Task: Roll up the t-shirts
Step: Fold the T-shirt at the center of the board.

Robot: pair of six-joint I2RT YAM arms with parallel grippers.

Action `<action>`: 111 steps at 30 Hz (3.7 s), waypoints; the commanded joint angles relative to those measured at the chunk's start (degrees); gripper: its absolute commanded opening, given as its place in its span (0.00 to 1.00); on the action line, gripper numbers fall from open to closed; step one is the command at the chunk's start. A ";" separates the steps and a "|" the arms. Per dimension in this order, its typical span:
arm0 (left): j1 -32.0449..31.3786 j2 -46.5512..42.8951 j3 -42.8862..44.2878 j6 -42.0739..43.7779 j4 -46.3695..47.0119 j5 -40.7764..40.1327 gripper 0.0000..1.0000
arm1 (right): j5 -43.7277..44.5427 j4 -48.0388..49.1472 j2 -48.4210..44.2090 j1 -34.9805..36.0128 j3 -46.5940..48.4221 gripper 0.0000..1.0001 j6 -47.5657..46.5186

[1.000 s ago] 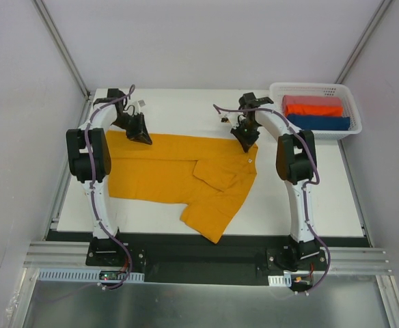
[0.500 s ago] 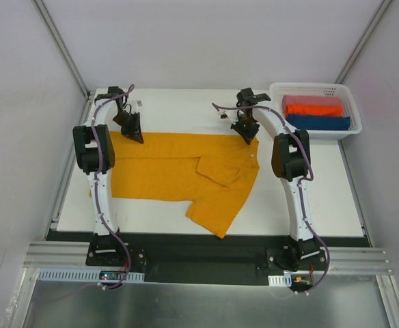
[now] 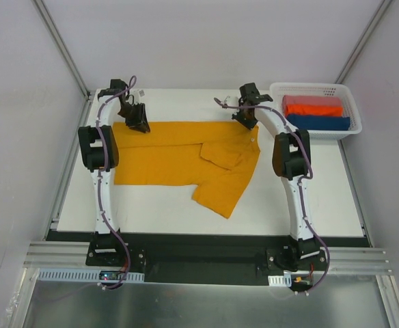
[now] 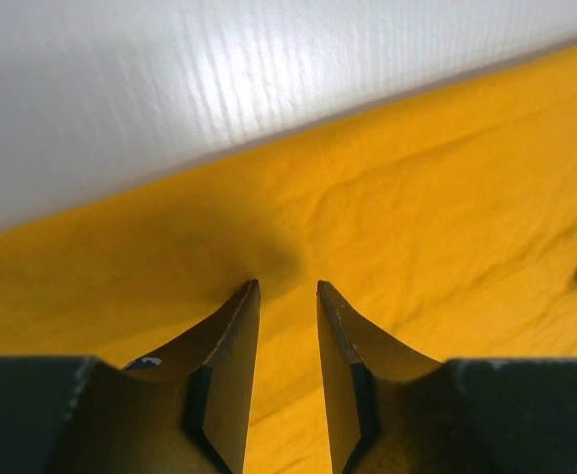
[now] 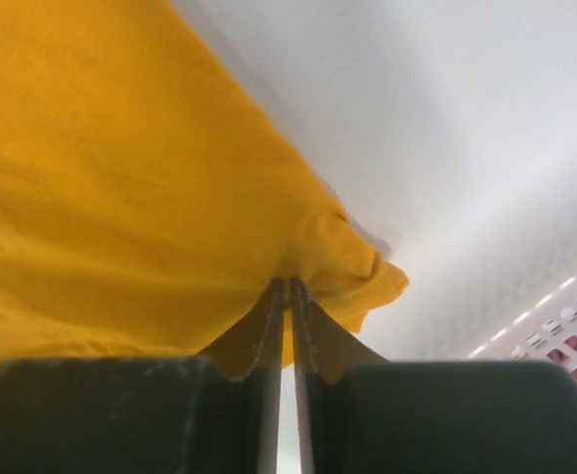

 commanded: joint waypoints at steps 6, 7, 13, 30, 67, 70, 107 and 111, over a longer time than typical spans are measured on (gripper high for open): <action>0.12 -29.28 -13.78 0.77 -0.31 6.30 0.44 | -16.14 15.93 -36.49 -1.26 -22.76 0.47 4.29; 0.03 -33.74 -17.63 2.17 -0.57 6.13 0.46 | -17.54 17.07 -42.87 -1.26 -25.22 0.53 5.87; 0.03 -48.18 -33.10 8.33 -3.39 4.46 0.49 | -27.00 9.76 -57.60 2.08 -41.50 0.55 8.43; 0.03 -70.86 -64.23 11.95 -3.56 -3.71 0.50 | -20.72 4.77 -72.47 28.09 -75.24 0.50 -29.61; 4.60 -70.44 -71.37 10.88 -3.92 -17.61 0.53 | -21.24 7.32 -54.28 39.35 -79.91 0.35 -31.73; 6.70 -68.86 -70.84 11.06 -3.83 -17.69 0.53 | -19.84 9.34 -53.49 40.14 -81.67 0.30 -31.82; 24.03 -35.02 -52.99 8.60 -4.97 -20.58 0.40 | -19.66 4.69 -55.51 31.17 -72.79 0.01 -4.66; 24.11 -33.52 -54.14 8.78 -4.62 -19.89 0.39 | -19.31 4.69 -54.81 30.91 -72.53 0.01 -5.10</action>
